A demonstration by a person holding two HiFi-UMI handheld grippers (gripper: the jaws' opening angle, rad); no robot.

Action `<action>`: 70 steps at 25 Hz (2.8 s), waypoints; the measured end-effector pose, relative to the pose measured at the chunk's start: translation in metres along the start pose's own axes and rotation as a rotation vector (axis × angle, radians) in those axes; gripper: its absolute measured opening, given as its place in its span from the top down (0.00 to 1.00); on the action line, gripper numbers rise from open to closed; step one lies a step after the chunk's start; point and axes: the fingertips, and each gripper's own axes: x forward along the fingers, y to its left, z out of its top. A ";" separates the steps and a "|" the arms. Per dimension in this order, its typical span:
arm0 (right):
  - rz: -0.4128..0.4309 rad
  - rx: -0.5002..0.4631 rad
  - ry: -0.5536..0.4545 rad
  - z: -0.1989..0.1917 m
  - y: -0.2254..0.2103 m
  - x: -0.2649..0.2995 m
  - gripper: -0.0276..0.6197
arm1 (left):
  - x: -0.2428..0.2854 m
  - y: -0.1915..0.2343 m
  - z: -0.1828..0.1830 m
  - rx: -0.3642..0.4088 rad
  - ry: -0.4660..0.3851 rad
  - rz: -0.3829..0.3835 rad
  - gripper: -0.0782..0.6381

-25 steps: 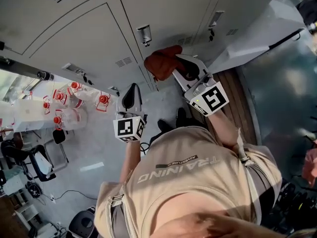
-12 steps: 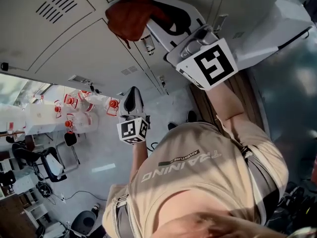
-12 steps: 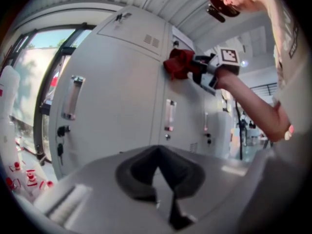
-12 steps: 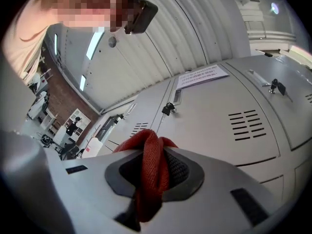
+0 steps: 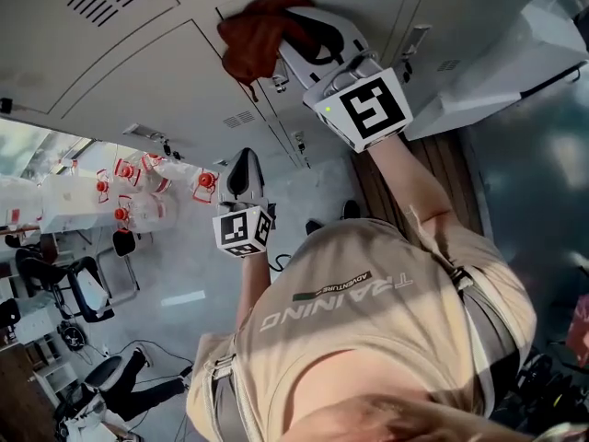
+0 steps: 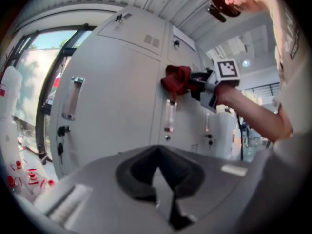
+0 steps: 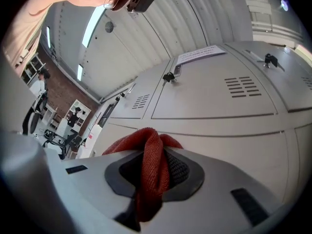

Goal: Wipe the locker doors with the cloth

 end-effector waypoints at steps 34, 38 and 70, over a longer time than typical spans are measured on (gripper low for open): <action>0.055 0.438 0.775 -0.343 0.099 -0.117 0.86 | -0.036 -0.009 -0.025 -0.029 0.064 0.009 0.88; 0.067 0.410 0.633 -0.278 0.078 -0.113 0.86 | -0.032 -0.016 -0.027 -0.025 0.074 -0.016 0.88; -0.046 0.105 0.130 -0.041 -0.068 -0.056 0.86 | -0.001 -0.049 -0.019 -0.015 0.066 -0.089 0.88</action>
